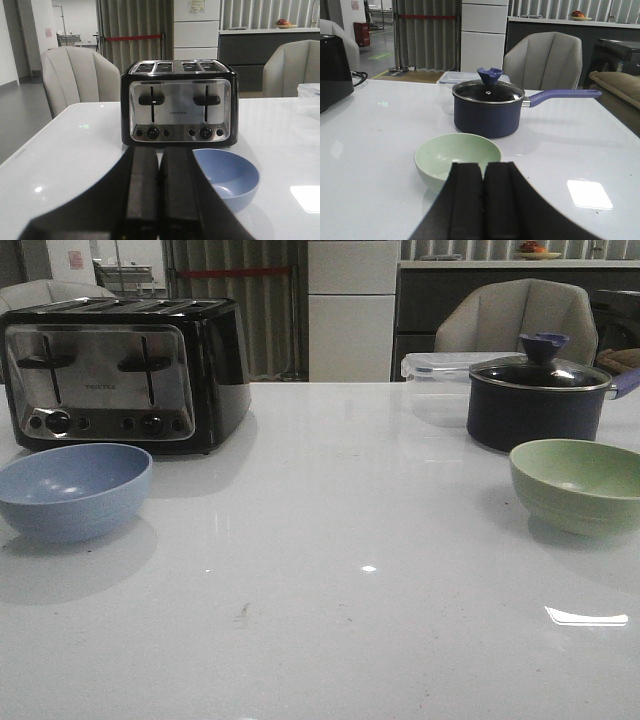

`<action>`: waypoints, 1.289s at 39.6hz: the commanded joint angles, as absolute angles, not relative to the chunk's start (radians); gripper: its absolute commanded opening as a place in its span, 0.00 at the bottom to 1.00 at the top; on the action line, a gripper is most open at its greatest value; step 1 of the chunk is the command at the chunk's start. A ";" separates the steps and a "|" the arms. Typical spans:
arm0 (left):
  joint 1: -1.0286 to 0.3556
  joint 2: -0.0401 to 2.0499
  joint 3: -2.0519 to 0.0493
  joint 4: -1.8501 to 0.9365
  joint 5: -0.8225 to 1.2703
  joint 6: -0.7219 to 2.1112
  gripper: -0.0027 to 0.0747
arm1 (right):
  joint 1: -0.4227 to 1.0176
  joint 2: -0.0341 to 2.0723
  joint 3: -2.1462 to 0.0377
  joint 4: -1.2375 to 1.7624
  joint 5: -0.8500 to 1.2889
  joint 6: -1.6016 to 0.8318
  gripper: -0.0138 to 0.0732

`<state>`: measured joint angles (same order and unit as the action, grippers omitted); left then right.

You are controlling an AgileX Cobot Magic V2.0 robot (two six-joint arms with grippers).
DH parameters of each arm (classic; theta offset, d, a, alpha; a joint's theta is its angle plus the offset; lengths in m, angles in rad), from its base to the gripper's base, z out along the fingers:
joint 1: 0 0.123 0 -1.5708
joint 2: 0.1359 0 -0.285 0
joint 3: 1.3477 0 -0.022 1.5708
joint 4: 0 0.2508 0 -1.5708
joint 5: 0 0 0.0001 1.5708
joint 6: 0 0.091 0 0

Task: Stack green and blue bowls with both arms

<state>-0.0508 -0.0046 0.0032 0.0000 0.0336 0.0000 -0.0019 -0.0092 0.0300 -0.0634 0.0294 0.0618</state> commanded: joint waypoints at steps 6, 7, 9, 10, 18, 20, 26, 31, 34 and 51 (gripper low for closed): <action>-0.058 -0.022 0.011 -0.007 -0.067 0.000 0.16 | -0.008 -0.029 0.023 -0.073 -0.087 0.060 0.20; -0.058 -0.022 0.011 -0.007 -0.073 0.000 0.16 | -0.008 -0.029 0.023 -0.073 -0.088 0.060 0.20; -0.058 -0.022 0.011 -0.007 -0.090 0.000 0.16 | -0.008 -0.029 0.023 -0.072 -0.088 0.060 0.20; -0.058 -0.022 0.011 -0.007 -0.096 0.000 0.16 | -0.008 -0.029 0.022 -0.071 -0.085 0.060 0.20; -0.058 -0.022 -0.024 -0.007 -0.210 0.000 0.16 | -0.008 -0.029 -0.055 -0.047 -0.031 0.060 0.20; -0.058 -0.022 -0.059 -0.007 -0.189 0.000 0.16 | -0.008 -0.029 -0.107 -0.042 0.000 0.060 0.20; -0.058 0.013 -0.213 -0.007 -0.021 0.000 0.16 | -0.008 0.008 -0.282 -0.042 0.131 0.060 0.20; -0.058 0.097 -0.353 -0.007 0.080 0.000 0.16 | -0.008 0.103 -0.433 -0.042 0.240 0.060 0.20; -0.058 0.153 -0.431 -0.007 0.139 0.000 0.16 | -0.008 0.173 -0.518 -0.042 0.303 0.060 0.20; -0.058 0.498 -0.635 -0.007 0.533 0.000 0.16 | -0.008 0.544 -0.712 -0.042 0.631 0.060 0.20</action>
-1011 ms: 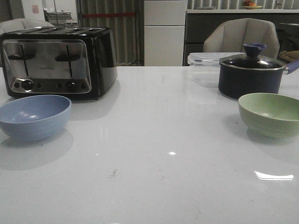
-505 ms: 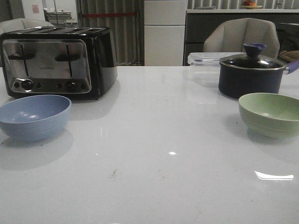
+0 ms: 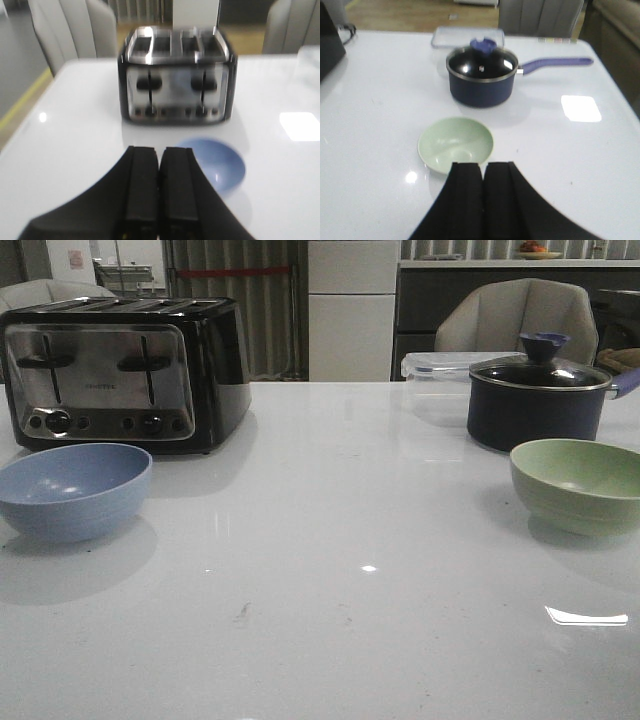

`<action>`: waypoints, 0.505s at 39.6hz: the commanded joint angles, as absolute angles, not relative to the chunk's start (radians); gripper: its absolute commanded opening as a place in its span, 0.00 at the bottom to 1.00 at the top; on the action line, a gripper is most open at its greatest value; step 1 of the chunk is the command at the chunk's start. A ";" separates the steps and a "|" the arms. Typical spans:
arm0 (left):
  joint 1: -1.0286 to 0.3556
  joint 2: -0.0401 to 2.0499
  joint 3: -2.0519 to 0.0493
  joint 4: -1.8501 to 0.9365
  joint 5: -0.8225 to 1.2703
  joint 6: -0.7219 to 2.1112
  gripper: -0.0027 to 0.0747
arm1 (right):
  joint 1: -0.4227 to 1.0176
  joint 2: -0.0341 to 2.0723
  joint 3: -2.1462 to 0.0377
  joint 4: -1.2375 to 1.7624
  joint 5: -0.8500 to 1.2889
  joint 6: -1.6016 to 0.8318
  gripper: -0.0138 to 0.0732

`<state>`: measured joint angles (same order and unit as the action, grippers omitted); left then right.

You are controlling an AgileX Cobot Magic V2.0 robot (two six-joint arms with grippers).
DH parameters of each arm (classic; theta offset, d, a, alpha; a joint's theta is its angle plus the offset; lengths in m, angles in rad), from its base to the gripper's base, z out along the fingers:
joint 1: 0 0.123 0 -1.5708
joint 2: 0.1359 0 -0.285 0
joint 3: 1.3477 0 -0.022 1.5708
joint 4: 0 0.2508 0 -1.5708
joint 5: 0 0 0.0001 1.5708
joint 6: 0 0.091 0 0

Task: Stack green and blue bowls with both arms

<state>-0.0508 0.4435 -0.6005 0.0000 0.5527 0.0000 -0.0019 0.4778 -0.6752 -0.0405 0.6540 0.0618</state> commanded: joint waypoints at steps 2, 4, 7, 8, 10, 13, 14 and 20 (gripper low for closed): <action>-0.058 0.524 -0.635 -0.007 0.555 0.000 0.16 | -0.008 0.576 -0.712 -0.042 0.649 0.060 0.20; -0.058 0.549 -0.635 -0.007 0.568 0.000 0.16 | -0.008 0.605 -0.712 -0.042 0.658 0.060 0.20; -0.058 0.581 -0.635 -0.007 0.588 0.000 0.16 | -0.008 0.645 -0.712 -0.042 0.669 0.060 0.20; -0.058 0.589 -0.635 -0.007 0.595 0.000 0.16 | -0.008 0.658 -0.712 -0.042 0.675 0.060 0.20; -0.058 0.606 -0.635 -0.007 0.595 0.000 0.16 | -0.008 0.677 -0.712 -0.042 0.684 0.060 0.20; -0.058 0.628 -0.635 -0.007 0.588 0.000 0.16 | -0.008 0.706 -0.712 -0.042 0.705 0.060 0.20; -0.058 0.632 -0.635 -0.007 0.588 0.000 0.16 | -0.008 0.714 -0.712 -0.042 0.711 0.060 0.20; -0.058 0.667 -0.635 -0.007 0.593 0.000 0.16 | -0.008 0.753 -0.712 -0.043 0.740 0.060 0.20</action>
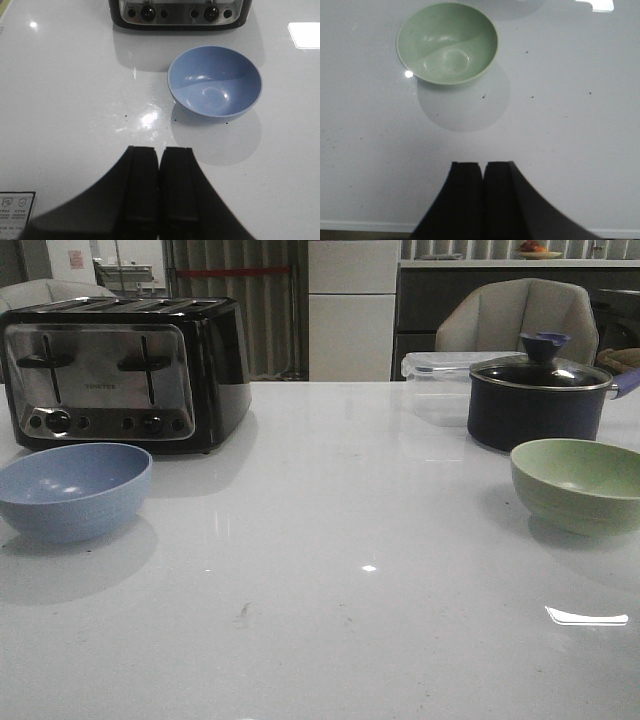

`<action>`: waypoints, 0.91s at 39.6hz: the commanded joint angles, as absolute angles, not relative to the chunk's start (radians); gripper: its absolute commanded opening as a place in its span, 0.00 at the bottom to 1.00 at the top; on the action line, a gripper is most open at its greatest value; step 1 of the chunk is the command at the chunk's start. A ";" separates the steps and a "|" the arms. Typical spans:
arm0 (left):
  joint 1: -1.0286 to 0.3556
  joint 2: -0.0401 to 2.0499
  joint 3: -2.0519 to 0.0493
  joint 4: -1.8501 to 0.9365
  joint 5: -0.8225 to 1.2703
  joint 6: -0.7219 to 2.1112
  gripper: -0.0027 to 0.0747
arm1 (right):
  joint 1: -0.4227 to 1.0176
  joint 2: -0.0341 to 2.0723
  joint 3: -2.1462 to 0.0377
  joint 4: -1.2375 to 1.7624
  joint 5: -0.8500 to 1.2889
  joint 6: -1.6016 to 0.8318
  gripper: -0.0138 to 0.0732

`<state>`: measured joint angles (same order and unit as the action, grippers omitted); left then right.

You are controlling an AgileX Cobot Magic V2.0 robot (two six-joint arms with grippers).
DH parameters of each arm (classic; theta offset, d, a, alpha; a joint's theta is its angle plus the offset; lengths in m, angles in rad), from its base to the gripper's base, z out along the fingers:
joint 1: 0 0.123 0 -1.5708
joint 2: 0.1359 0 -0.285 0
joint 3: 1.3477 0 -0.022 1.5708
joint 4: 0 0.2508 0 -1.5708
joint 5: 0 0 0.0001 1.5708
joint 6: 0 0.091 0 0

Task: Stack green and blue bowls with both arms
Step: 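Lower the right gripper onto the rim of the pale green bowl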

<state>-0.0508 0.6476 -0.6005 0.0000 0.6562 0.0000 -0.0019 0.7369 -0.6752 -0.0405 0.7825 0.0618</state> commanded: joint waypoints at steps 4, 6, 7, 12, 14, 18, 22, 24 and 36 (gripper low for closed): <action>-0.058 0.680 -0.635 -0.007 0.596 0.000 0.16 | -0.008 0.758 -0.712 -0.061 0.751 0.060 0.22; -0.058 0.679 -0.635 -0.009 0.596 0.000 0.17 | -0.008 0.758 -0.712 -0.069 0.752 0.060 0.27; -0.058 0.679 -0.635 -0.009 0.593 0.000 0.18 | -0.008 0.758 -0.712 -0.069 0.752 0.060 0.31; -0.058 0.679 -0.635 -0.009 0.589 0.000 0.40 | -0.008 0.758 -0.712 -0.070 0.748 0.060 0.59; -0.058 0.679 -0.635 -0.009 0.589 0.000 0.54 | -0.008 0.758 -0.712 -0.070 0.744 0.060 0.68; -0.058 0.679 -0.635 -0.009 0.589 0.000 0.75 | -0.008 0.758 -0.712 -0.071 0.738 0.060 0.77; -0.058 0.679 -0.635 -0.011 0.589 0.000 0.79 | -0.008 0.758 -0.709 -0.070 0.728 0.060 0.77; -0.058 0.679 -0.635 -0.011 0.589 0.000 0.79 | -0.008 0.758 -0.700 -0.070 0.712 0.060 0.77; -0.058 0.679 -0.635 -0.011 0.589 0.000 0.79 | -0.016 0.918 -0.794 -0.051 0.729 0.062 0.77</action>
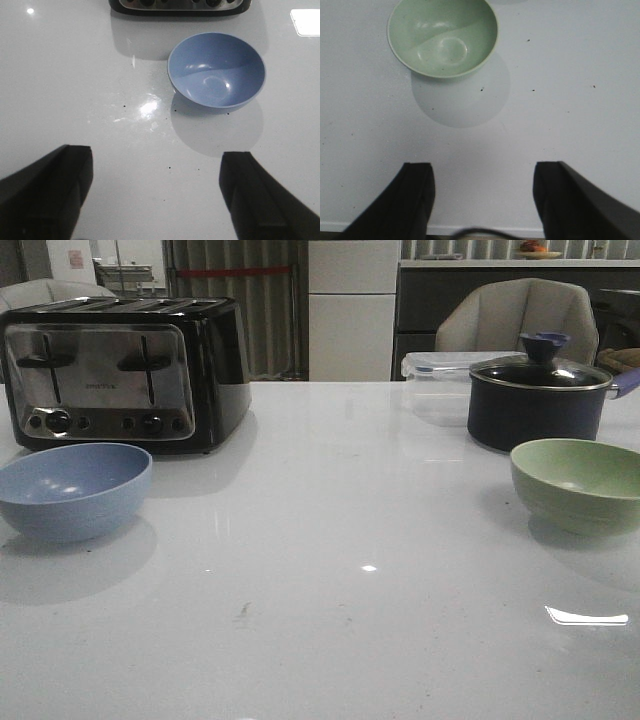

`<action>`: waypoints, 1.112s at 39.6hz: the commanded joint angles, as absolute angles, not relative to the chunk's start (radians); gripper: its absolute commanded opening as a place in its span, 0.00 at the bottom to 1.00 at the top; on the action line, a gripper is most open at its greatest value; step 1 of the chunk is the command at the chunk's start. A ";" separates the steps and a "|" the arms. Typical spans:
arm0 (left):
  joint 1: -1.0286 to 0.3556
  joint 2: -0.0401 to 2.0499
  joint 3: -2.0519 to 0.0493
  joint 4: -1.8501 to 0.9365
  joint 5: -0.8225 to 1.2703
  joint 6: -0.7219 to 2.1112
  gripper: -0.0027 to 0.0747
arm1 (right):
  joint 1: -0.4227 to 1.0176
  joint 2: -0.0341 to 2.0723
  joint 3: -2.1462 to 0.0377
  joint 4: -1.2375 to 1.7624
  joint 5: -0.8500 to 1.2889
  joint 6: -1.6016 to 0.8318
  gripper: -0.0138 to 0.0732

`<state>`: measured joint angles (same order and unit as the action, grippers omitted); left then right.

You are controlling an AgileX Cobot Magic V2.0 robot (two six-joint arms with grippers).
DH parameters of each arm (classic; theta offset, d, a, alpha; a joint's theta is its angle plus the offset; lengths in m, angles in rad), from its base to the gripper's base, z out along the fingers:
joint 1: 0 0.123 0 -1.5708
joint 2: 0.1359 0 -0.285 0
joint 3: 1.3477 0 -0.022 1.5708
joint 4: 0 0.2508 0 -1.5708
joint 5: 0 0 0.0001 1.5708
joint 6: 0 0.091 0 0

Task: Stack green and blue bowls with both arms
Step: 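Lower the right gripper onto the rim of the pale green bowl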

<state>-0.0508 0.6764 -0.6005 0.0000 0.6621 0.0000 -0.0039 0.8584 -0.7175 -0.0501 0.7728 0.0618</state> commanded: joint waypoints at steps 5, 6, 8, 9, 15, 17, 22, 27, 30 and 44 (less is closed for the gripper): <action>-0.058 0.679 -0.635 -0.011 0.589 0.000 0.79 | -0.070 1.043 -0.886 -0.008 0.779 0.062 0.77; -0.058 0.679 -0.635 -0.011 0.589 0.000 0.79 | -0.081 1.073 -0.900 0.000 0.786 0.058 0.77; -0.058 0.679 -0.635 -0.011 0.589 0.000 0.79 | -0.103 1.123 -0.933 0.031 0.803 0.041 0.77; -0.058 0.679 -0.635 -0.011 0.589 0.000 0.79 | -0.113 1.152 -0.951 0.049 0.813 0.026 0.77; -0.058 0.679 -0.635 -0.011 0.589 0.000 0.79 | -0.154 1.301 -1.040 0.141 0.840 -0.057 0.77; -0.058 0.679 -0.635 -0.011 0.589 0.000 0.79 | -0.159 1.349 -1.067 0.166 0.839 -0.083 0.77; -0.058 0.679 -0.635 -0.011 0.589 0.000 0.79 | -0.159 1.466 -1.136 0.184 0.828 -0.100 0.77; -0.058 0.679 -0.635 -0.012 0.589 0.000 0.79 | -0.159 1.572 -1.200 0.185 0.811 -0.100 0.77; -0.058 0.679 -0.635 -0.012 0.589 0.000 0.79 | -0.159 1.629 -1.232 0.185 0.793 -0.100 0.77; -0.058 0.679 -0.635 -0.014 0.589 0.000 0.79 | -0.159 1.830 -1.367 0.186 0.757 -0.100 0.77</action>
<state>-0.0508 0.6764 -0.6005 -0.0054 0.6621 0.0000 -0.1532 1.8471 -1.3082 0.1725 0.7836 -0.0861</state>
